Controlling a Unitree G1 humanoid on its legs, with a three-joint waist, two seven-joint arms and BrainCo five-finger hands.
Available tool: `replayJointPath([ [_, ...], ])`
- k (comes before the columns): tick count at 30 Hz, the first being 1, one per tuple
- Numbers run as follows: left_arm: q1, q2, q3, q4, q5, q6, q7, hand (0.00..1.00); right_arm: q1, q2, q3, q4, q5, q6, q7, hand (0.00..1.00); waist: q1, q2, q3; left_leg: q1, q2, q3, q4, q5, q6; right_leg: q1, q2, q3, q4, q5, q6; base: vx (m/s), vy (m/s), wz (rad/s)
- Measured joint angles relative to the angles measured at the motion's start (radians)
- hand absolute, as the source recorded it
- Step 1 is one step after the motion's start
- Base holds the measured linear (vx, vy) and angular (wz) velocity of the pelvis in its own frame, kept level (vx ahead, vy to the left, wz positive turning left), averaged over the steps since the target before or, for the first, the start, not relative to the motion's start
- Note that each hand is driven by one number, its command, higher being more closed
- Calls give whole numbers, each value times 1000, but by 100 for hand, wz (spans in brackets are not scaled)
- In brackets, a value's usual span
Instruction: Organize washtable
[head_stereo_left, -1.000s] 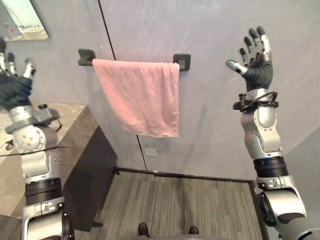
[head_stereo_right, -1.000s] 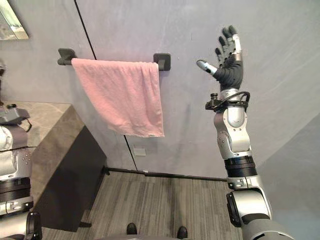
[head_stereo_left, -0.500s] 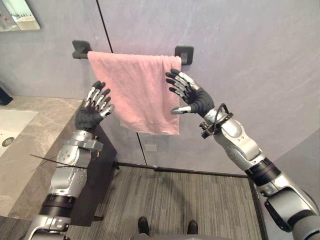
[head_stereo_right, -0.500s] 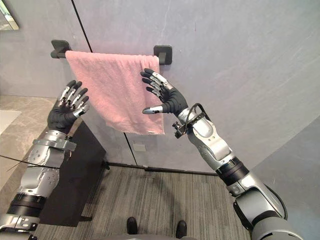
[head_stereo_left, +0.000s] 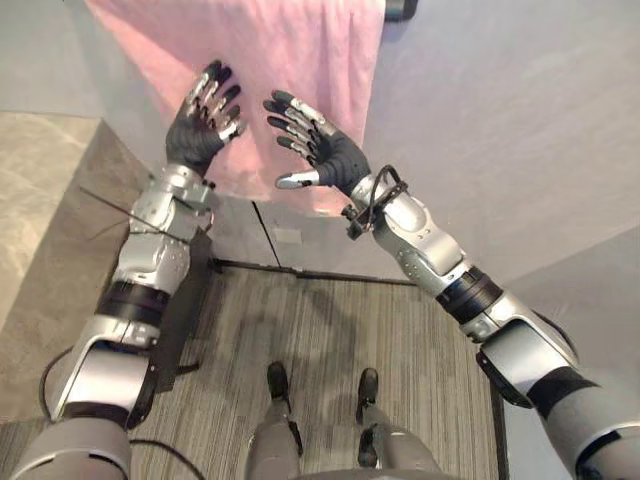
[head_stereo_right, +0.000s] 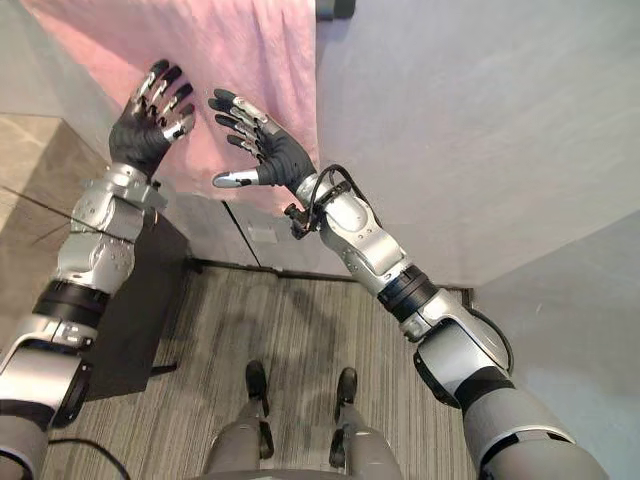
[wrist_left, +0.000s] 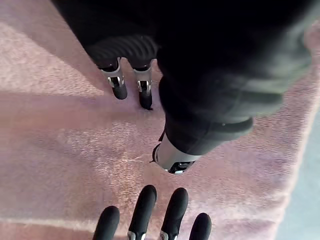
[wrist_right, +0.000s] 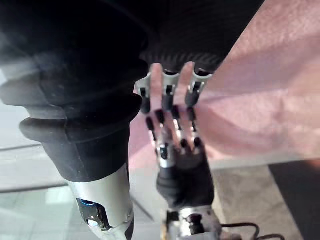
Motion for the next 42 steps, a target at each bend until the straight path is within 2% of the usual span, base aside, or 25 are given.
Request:
replayJointPath([
  [3, -32, -1, 0, 49, -6, 0, 19, 0, -24, 0, -8, 39, -27, 0, -35, 0, -2, 0, 16, -5, 0, -5, 0, 2, -1, -2, 1, -5, 0, 0, 0, 1, 22, 4],
  [7, -34, -2, 1, 89, -4, 5, 29, 0, -25, 13, -55, 45, -27, 0, -39, 0, -20, 0, 36, -8, -2, -9, 0, 2, -1, -3, -1, -4, 0, 0, 0, -15, 24, 3],
  [12, -22, -11, 24, 112, 21, 8, 49, 0, -23, 4, -110, 78, -27, 1, -43, 0, -22, -2, 56, -8, -1, -2, 0, 2, -1, -5, -1, 1, 0, 0, 0, -38, 14, -2],
  [19, 144, -42, 209, 103, 34, 8, 89, 0, 143, -52, -256, 95, -25, -1, -57, 0, -23, -2, 56, -1, -1, 3, 0, 2, -1, -3, -1, 5, 0, 0, 0, -16, 3, -2],
  [22, 220, -43, 303, 73, 36, 6, 109, 0, 284, -54, -312, 91, -25, 1, -56, 0, -22, -2, 56, 9, 0, 5, 0, 2, -1, 5, 0, 5, 0, 0, 0, -4, 1, -1],
  [26, 355, -65, 456, -4, 37, -3, 147, 0, 507, -53, -407, -26, -26, 4, -56, 0, -23, -2, 56, 38, 1, 12, 0, -3, -5, 30, 0, 14, 0, -3, 0, -27, 3, -4],
  [31, 534, -100, 647, -36, 62, -19, 175, 0, 780, -50, -569, -95, -40, 4, -55, 0, -21, 1, 52, 54, 2, 13, 0, -16, -15, 46, 0, 22, -3, -18, 4, -77, 0, 1],
  [34, 636, -156, 708, -34, 74, -22, 191, 0, 920, -20, -644, -95, -59, 21, -56, 0, -22, 4, 16, 57, 1, 10, 0, -17, -15, 51, -2, 21, -4, -19, 5, -42, 1, 3],
  [36, 688, -206, 711, -27, 100, -21, 196, 0, 973, 20, -685, -95, -67, 23, -57, 0, -23, 10, -4, 64, 0, 7, 0, -17, -15, 59, -2, 21, -4, -20, 6, -44, -1, 4],
  [40, 815, -404, 693, -28, 152, -15, 209, 0, 1059, 131, -788, -87, -72, 20, -83, 0, -26, 42, -42, 107, -11, 4, 0, -27, -13, 111, -13, 7, -1, -36, 24, -54, 8, 13],
  [42, 889, -485, 649, -29, 157, -8, 211, 0, 1095, 169, -816, -77, -73, 15, -103, 0, -27, 57, -66, 116, -19, 1, 0, -32, -6, 124, -22, 2, 0, -43, 33, -43, 17, 12],
])
